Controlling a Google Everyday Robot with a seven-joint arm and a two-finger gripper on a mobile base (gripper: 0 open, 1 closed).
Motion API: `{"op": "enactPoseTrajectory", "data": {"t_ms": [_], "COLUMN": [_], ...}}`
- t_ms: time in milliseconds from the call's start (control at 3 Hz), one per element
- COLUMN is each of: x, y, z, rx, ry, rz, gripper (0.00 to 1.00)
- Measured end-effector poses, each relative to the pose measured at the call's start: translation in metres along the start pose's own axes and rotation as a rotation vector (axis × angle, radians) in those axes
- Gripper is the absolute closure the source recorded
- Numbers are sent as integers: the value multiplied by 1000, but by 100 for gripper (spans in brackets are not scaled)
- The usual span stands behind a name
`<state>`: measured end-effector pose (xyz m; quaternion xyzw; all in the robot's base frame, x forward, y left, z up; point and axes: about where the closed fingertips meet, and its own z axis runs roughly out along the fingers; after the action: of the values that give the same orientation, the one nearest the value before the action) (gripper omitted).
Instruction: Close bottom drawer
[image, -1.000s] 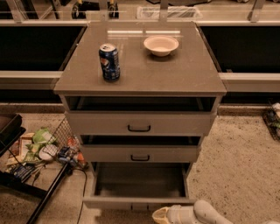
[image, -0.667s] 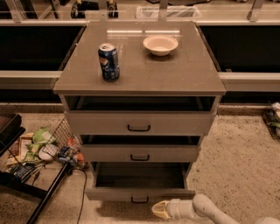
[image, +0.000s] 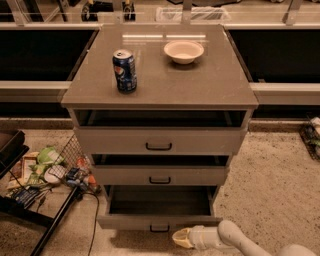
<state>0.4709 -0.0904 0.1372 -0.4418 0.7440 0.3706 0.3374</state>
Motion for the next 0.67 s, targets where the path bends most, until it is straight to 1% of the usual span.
{"op": "enactPoseTrajectory", "data": {"t_ms": [333,667], "x": [6,7], "y": [-36,-49], "z": [14,14], "rx": [17,30], "ry": [1,7], "rz": [-4,-6], "gripper": [100,100]}}
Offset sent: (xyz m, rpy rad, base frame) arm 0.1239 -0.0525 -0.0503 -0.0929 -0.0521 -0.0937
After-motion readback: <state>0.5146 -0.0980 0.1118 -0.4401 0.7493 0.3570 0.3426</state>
